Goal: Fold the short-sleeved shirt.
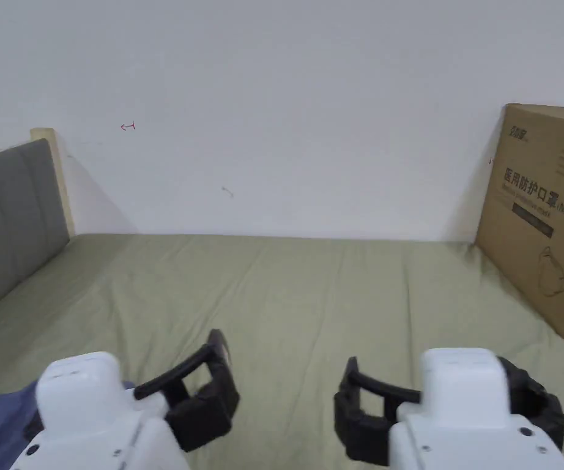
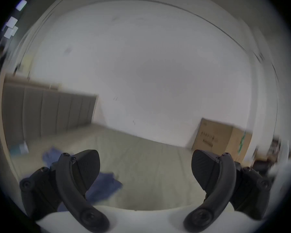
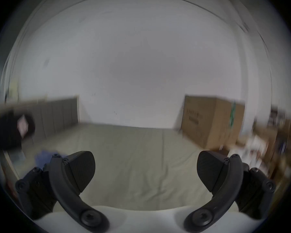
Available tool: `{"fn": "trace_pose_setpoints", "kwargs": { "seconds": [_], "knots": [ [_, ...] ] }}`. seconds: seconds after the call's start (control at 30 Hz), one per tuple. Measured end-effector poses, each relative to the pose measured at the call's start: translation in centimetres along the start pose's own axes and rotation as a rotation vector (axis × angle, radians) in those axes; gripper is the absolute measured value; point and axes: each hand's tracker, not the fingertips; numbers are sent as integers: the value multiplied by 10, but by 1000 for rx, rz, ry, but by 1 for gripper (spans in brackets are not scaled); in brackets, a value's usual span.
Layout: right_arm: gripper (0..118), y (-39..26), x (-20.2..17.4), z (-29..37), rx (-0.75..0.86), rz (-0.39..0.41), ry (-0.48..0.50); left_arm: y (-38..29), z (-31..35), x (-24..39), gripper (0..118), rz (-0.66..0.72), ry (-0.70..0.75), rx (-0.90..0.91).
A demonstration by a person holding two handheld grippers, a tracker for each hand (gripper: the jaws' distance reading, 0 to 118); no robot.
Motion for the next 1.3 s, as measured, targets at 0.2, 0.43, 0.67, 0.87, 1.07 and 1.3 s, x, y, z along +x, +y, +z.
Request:
{"fn": "trace_pose_setpoints", "kwargs": {
  "seconds": [0.2, 0.43, 0.67, 0.87, 1.07, 1.3],
  "knots": [
    [118, -27, 24, -8, -97, -165, -80, -12, 9, 25, 112, -293, 27, -32],
    [118, -11, 3, 11, 40, 50, -153, -2, 11, 20, 110, -221, -9, -10],
    [23, -3, -5, 29, 153, 124, -177, 0, 14, 9, 14, -115, 44, -40],
    [0, -6, -6, 20, 90, 108, -149, -1, 16, 5, 0, -153, 13, -42],
    [0, -6, -11, 15, 75, 134, -137, -6, 7, 2, 0, -152, 12, -86],
    [0, -6, -21, 4, 23, 123, -62, 7, 11, -9, 0, -160, 38, -85]
  ]
}}
